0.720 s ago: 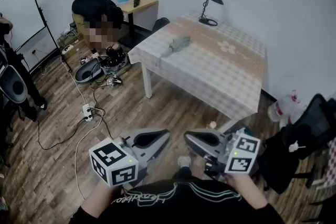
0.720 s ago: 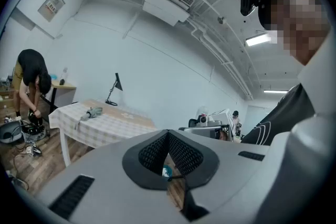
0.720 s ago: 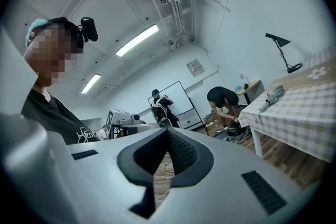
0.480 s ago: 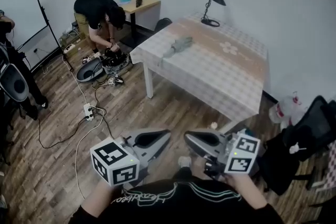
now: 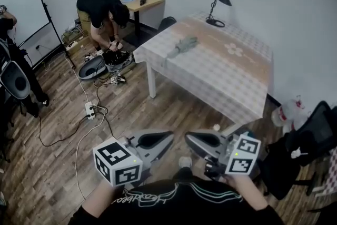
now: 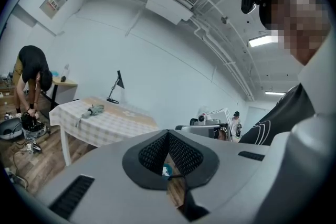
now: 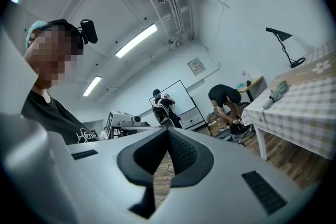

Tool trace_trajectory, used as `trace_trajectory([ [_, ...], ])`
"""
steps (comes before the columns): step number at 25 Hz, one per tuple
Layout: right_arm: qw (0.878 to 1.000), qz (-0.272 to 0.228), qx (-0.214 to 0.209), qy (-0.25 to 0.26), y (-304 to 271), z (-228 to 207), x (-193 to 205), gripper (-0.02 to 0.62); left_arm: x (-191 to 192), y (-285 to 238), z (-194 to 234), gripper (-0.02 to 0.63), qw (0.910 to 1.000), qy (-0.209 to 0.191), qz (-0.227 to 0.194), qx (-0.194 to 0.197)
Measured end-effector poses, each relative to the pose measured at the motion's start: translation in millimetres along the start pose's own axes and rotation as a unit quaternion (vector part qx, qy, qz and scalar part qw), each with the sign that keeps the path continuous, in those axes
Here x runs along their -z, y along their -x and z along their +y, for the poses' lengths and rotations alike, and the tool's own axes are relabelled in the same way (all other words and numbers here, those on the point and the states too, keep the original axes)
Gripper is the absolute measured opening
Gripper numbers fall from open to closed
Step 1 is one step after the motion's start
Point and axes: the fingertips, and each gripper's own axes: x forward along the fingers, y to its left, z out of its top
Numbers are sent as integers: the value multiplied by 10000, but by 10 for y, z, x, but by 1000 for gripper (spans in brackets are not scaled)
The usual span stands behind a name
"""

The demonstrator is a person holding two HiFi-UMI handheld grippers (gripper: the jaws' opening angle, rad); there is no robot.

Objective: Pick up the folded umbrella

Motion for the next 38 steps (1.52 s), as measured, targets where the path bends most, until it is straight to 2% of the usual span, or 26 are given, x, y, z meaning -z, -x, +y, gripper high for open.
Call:
trace_trajectory([
  [8,9999,64,-82,-113,-90,-325,-61,11,-37,-193,278,-3,9999,109,12,-92],
  [16,9995,136,-123,-273,-127,-946,-241,11,-143,-658,729,-3,9993,312,73,-214],
  [29,9983,157,-179,-530,104,-2199,-781,11,-461,-1861,1345,-3,9974,535,360,-329],
  [38,9991,17,-171,-395,390,-2838,-1136,11,-692,-2597,1546,-3,9979,316,479,-309],
])
